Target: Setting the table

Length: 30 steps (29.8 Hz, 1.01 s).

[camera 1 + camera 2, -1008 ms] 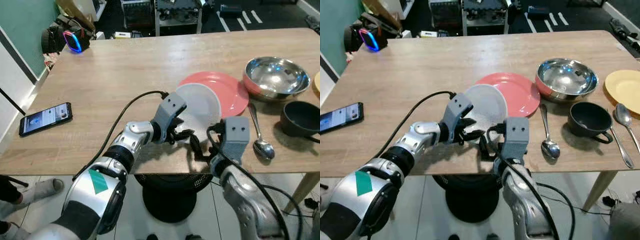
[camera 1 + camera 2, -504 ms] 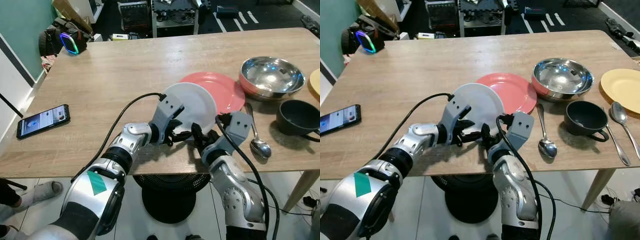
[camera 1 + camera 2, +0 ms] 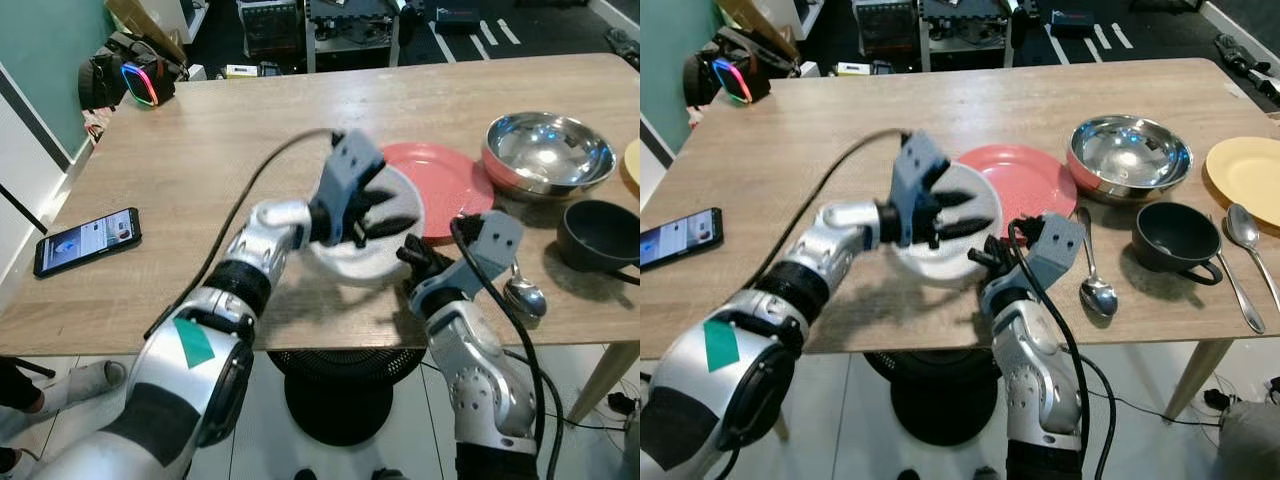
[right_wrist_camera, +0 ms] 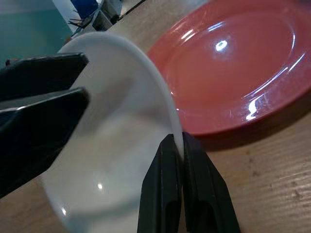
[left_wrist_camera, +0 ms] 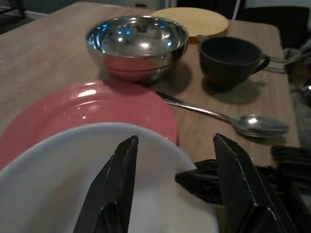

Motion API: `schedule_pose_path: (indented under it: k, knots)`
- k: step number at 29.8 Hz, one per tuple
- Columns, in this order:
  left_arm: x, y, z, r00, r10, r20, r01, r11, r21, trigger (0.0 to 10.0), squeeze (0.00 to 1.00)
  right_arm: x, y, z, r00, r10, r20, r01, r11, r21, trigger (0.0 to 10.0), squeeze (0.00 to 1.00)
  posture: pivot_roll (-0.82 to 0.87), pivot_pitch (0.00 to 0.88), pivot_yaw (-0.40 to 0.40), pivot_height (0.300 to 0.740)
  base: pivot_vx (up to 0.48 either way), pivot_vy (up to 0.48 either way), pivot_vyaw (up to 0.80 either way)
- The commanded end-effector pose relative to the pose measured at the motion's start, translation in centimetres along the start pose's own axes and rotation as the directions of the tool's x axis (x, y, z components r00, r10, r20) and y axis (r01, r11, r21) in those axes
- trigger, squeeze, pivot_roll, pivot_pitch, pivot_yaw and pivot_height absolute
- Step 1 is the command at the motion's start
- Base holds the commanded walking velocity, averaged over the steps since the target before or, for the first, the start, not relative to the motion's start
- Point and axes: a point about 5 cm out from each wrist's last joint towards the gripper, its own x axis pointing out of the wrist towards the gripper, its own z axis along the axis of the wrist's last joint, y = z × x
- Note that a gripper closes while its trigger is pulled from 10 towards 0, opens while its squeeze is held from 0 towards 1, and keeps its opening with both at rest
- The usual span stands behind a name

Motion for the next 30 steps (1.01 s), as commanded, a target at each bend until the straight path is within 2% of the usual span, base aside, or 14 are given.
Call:
schedule_pose_path:
  k: [1, 6, 10, 15, 16, 18, 19, 21, 23, 25, 26, 28, 29, 30]
  knots:
    - [-0.4, -0.2, -1.3, 0.999, -0.017, -0.028, 0.016, 0.999, -0.03, 10.0, 0.0, 0.0, -0.2, -0.3, 1.0, -0.008, -0.009, 0.008, 1.0, 0.015, 0.0, 0.0, -0.23, 0.143, 0.166, 0.74, 0.0, 0.0, 0.0]
    - [-0.5, 0.1, 0.7, 0.997, -0.007, 0.074, 0.009, 1.0, -0.02, 10.0, 0.0, 0.0, -0.5, 0.0, 1.0, -0.026, 0.014, 0.026, 1.0, -0.009, 0.0, 0.0, -0.23, 0.134, 0.167, 0.74, 0.0, 0.0, 0.0]
    - [-1.0, 0.3, 4.3, 0.972, -0.002, 0.235, 0.003, 1.0, -0.004, 10.0, 0.0, -0.1, -1.2, 1.4, 0.995, -0.061, 0.082, 0.065, 0.997, -0.049, 0.0, 0.0, -0.21, 0.119, 0.168, 0.74, 0.0, 0.0, 0.0]
    - [-3.5, 0.3, 7.0, 0.929, 0.107, 0.353, -0.1, 0.994, -0.037, 10.0, 0.0, -0.6, -2.0, 4.8, 0.971, -0.109, 0.212, 0.118, 0.993, -0.031, 0.0, 0.0, -0.2, 0.103, 0.165, 0.74, 0.0, 0.0, 0.0]
    - [-4.2, 0.3, 7.2, 0.921, 0.143, 0.362, -0.134, 0.99, -0.05, 10.0, 0.0, -0.8, -2.1, 5.5, 0.966, -0.107, 0.235, 0.116, 0.993, -0.023, 8.6, 0.0, -0.19, 0.097, 0.162, 0.74, 0.0, 0.0, 0.0]
    - [-5.5, 0.6, 7.1, 0.905, 0.222, 0.363, -0.209, 0.975, -0.076, 10.0, 0.0, -1.3, -2.3, 6.3, 0.959, -0.1, 0.265, 0.108, 0.994, -0.019, 10.0, 0.0, -0.18, 0.089, 0.159, 0.74, 0.0, 0.0, 0.0]
    - [-5.5, 0.6, 7.1, 0.905, 0.222, 0.363, -0.209, 0.975, -0.076, 10.0, 0.0, -1.3, -2.3, 6.3, 0.959, -0.1, 0.265, 0.108, 0.994, -0.019, 10.0, 0.0, -0.18, 0.089, 0.159, 0.74, 0.0, 0.0, 0.0]
    - [-7.3, 1.4, 6.7, 0.867, 0.355, 0.351, -0.326, 0.935, -0.14, 10.0, 0.0, -1.8, -2.6, 6.9, 0.951, -0.095, 0.296, 0.106, 0.994, -0.021, 10.0, 0.0, -0.17, 0.081, 0.156, 0.74, 0.0, 0.0, 0.0]
    - [-9.0, 2.0, 5.5, 0.81, 0.504, 0.299, -0.447, 0.861, -0.241, 10.0, 0.0, -2.3, -2.8, 7.2, 0.943, -0.09, 0.32, 0.1, 0.995, -0.017, 10.0, 0.0, -0.15, 0.062, 0.155, 0.74, 0.0, 0.0, 0.0]
    - [-10.5, 1.6, 3.6, 0.772, 0.598, 0.215, -0.55, 0.799, -0.244, 10.0, 0.0, -2.6, -2.9, 7.2, 0.939, -0.081, 0.335, 0.074, 0.997, 0.033, 10.0, 0.0, -0.14, 0.045, 0.153, 0.74, 0.0, 0.0, 0.0]
    - [-10.5, 1.6, 3.6, 0.772, 0.598, 0.215, -0.55, 0.799, -0.244, 10.0, 0.0, -2.6, -2.9, 7.2, 0.939, -0.081, 0.335, 0.074, 0.997, 0.033, 10.0, 0.0, -0.14, 0.045, 0.153, 0.74, 0.0, 0.0, 0.0]
    - [-11.9, 0.5, 0.6, 0.728, 0.679, 0.094, -0.644, 0.724, -0.248, 10.0, 0.0, -3.0, -3.3, 5.8, 0.95, -0.102, 0.294, 0.023, 0.966, 0.258, 10.0, 0.0, -0.13, 0.021, 0.148, 0.74, 0.0, 0.0, 0.0]
    - [-11.9, 0.5, 0.6, 0.728, 0.679, 0.094, -0.644, 0.724, -0.248, 10.0, 0.0, -3.0, -3.3, 5.8, 0.95, -0.102, 0.294, 0.023, 0.966, 0.258, 10.0, 0.0, -0.13, 0.021, 0.148, 0.74, 0.0, 0.0, 0.0]
    - [-12.4, -0.1, -0.7, 0.703, 0.711, 0.034, -0.68, 0.685, -0.26, 10.0, 0.0, -3.1, -3.7, 4.5, 0.959, -0.123, 0.257, 0.026, 0.936, 0.35, 10.0, 0.0, -0.13, 0.014, 0.144, 0.74, 0.0, 0.0, 0.0]
